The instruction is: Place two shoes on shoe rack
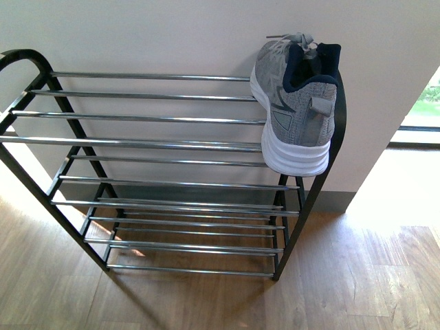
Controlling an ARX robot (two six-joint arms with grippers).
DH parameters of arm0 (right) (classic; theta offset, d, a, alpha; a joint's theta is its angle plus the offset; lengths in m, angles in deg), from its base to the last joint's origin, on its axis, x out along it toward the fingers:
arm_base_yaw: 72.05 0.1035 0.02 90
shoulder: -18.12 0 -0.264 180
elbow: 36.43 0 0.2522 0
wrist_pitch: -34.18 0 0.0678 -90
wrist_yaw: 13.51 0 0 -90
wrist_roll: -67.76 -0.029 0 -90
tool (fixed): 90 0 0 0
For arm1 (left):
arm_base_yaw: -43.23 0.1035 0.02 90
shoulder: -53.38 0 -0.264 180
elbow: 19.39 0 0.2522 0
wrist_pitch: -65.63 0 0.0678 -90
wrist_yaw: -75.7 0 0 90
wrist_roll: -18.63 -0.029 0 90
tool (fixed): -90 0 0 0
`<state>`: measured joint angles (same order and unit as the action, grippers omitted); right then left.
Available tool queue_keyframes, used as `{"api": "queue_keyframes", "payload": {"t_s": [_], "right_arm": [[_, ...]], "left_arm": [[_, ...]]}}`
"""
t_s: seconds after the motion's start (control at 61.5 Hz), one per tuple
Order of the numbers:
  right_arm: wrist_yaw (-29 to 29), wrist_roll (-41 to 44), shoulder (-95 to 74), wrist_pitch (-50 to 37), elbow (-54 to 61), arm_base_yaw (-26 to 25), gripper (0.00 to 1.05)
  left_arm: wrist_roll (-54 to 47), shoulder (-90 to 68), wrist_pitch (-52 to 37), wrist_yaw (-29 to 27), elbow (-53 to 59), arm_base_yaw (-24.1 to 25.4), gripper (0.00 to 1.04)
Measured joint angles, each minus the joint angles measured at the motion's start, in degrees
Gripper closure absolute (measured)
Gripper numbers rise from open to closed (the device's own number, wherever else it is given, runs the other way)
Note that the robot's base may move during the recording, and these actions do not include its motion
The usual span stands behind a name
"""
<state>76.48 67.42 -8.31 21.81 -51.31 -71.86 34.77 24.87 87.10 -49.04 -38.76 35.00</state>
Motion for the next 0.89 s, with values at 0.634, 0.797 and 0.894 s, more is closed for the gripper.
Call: {"api": "queue_keyframes", "payload": {"t_s": [0.634,0.797,0.894], "right_arm": [[0.0,0.0,14.2,13.8,0.0,0.0,1.03],[0.0,0.0,16.1,15.8,0.0,0.0,1.03],[-0.1,0.0,21.6,23.1,0.0,0.0,1.03]], "left_arm": [[0.0,0.0,0.0,0.0,0.0,0.0,1.03],[0.0,0.0,0.0,0.0,0.0,0.0,1.03],[0.0,0.0,0.0,0.0,0.0,0.0,1.03]]}}
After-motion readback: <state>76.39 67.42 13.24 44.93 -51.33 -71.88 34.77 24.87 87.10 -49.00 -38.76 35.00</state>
